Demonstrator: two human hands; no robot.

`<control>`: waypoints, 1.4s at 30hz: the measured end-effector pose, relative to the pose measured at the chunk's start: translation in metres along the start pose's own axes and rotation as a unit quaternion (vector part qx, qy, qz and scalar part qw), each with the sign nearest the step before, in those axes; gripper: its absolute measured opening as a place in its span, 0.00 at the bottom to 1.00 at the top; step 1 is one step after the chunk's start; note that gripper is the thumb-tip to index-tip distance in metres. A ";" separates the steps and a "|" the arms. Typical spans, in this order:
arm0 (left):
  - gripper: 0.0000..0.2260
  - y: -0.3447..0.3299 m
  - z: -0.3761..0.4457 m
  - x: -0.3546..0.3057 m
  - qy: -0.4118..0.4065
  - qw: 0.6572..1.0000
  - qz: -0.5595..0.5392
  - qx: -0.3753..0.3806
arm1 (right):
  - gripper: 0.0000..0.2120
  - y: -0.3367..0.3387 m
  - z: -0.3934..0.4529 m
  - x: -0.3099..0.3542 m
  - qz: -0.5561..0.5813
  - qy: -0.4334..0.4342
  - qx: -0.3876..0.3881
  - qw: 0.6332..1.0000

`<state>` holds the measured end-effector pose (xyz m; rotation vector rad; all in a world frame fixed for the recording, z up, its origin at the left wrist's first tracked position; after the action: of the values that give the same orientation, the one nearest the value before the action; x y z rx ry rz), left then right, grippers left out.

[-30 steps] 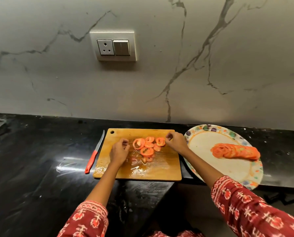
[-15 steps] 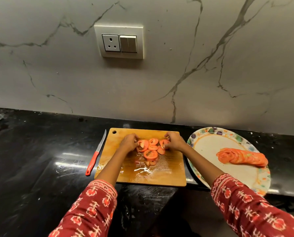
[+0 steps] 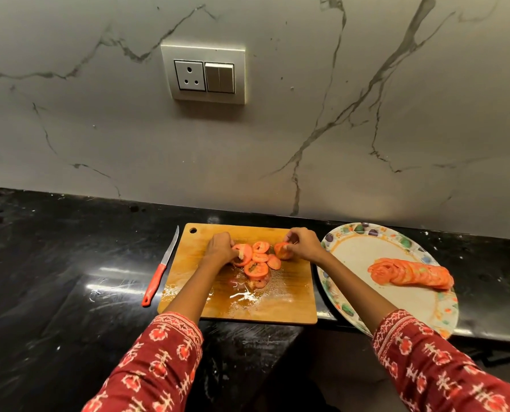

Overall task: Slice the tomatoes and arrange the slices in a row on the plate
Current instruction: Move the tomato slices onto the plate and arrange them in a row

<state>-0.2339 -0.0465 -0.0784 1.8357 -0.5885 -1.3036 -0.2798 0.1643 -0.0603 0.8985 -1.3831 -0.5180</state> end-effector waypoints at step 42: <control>0.05 -0.063 -0.030 -0.113 -0.247 0.951 -0.109 0.152 | 0.08 0.125 -0.068 -0.104 0.066 -0.117 -0.186 0.973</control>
<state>-0.2518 0.0840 -0.0611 1.8562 -0.9128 -1.9374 -0.2530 0.3341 -0.0213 0.4474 -1.4813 -0.7696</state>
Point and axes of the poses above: each hand's wrist, its own z-axis towards the middle knuckle, its own y-axis out of the back of the hand, x = y × z, the point moved 1 cm from there along z, towards the middle knuckle, and after that the axes turned 8 degrees about -x, right-handed, at the moved point
